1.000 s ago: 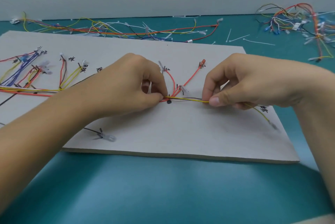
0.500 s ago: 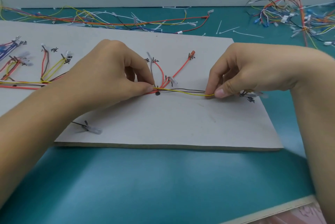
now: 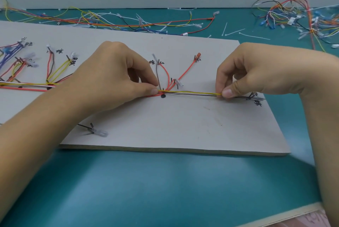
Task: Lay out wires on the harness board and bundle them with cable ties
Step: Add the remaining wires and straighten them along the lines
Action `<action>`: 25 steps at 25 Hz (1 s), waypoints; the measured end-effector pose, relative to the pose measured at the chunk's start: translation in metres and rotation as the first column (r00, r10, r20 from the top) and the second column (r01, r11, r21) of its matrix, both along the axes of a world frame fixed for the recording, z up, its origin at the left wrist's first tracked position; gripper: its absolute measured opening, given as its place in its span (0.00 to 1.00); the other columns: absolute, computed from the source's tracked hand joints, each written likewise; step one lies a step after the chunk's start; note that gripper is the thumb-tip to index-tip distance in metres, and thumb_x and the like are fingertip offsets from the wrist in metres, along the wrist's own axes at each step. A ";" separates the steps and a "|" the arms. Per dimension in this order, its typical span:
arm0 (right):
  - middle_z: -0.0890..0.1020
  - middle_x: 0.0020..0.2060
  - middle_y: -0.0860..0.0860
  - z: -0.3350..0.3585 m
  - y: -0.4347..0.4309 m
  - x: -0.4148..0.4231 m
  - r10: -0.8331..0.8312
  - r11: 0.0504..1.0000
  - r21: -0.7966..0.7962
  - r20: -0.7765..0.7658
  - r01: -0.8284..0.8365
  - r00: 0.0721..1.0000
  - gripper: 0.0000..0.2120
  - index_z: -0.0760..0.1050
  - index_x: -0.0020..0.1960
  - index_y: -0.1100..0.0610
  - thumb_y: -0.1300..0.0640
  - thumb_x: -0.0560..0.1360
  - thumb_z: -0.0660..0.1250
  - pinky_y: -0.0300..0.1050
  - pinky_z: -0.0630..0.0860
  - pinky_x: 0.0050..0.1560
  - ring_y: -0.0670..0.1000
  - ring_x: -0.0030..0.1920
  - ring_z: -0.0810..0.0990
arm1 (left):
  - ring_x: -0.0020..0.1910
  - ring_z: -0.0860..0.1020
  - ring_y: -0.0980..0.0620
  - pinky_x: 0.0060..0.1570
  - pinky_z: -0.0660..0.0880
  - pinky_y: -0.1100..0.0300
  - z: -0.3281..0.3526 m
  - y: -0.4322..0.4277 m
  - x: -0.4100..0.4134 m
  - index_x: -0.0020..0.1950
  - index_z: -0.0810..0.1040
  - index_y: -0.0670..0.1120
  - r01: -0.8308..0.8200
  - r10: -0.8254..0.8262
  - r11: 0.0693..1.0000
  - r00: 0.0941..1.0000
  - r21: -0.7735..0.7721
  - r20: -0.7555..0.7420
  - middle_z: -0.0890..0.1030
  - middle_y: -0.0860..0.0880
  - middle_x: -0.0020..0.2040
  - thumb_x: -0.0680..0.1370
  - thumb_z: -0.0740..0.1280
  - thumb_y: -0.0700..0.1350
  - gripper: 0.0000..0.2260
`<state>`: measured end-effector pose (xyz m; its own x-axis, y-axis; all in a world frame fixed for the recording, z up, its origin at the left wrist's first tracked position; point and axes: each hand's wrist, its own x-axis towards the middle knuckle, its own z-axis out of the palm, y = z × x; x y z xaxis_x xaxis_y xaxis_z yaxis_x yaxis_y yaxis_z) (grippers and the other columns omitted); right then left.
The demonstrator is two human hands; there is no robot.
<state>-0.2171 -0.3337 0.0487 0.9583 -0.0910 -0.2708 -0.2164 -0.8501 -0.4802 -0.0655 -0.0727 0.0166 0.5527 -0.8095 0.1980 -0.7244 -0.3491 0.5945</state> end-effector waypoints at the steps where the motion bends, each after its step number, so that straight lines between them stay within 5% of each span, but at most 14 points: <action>1: 0.77 0.23 0.42 0.001 -0.001 -0.001 0.003 1.000 -0.007 -0.013 -0.003 1.000 0.08 0.85 0.44 0.39 0.53 0.71 0.78 0.40 0.66 0.31 0.42 0.24 0.68 | 0.35 0.78 0.59 0.33 0.69 0.75 -0.001 0.000 0.000 0.39 0.88 0.55 0.008 -0.008 1.000 1.000 -0.005 0.004 0.81 0.64 0.34 0.70 0.81 0.47 0.04; 7: 0.85 0.32 0.48 0.007 -0.010 -0.006 -0.043 0.994 0.096 -0.022 0.044 0.999 0.05 0.86 0.42 0.45 0.54 0.70 0.78 0.44 0.74 0.42 0.45 0.32 0.79 | 0.37 0.78 0.51 0.42 0.77 0.54 -0.011 0.000 0.000 0.44 0.88 0.55 0.093 -0.093 0.994 0.996 -0.052 -0.007 0.82 0.56 0.37 0.74 0.77 0.44 0.05; 14: 0.85 0.32 0.53 0.001 -0.006 -0.002 -0.044 0.993 0.105 -0.127 0.057 0.991 0.03 0.86 0.41 0.49 0.53 0.68 0.79 0.43 0.73 0.39 0.47 0.31 0.78 | 0.36 0.76 0.50 0.41 0.75 0.52 -0.018 -0.008 -0.006 0.40 0.85 0.51 0.138 -0.135 0.986 0.990 -0.093 0.040 0.81 0.54 0.39 0.73 0.75 0.40 0.06; 25: 0.79 0.26 0.49 -0.004 -0.013 -0.002 -0.107 0.990 0.093 -0.029 0.110 0.994 0.05 0.85 0.43 0.48 0.48 0.70 0.76 0.39 0.68 0.31 0.43 0.27 0.71 | 0.40 0.79 0.52 0.42 0.77 0.52 -0.012 -0.015 -0.009 0.35 0.82 0.51 0.072 -0.073 0.996 0.997 -0.052 -0.010 0.83 0.55 0.37 0.68 0.69 0.48 0.03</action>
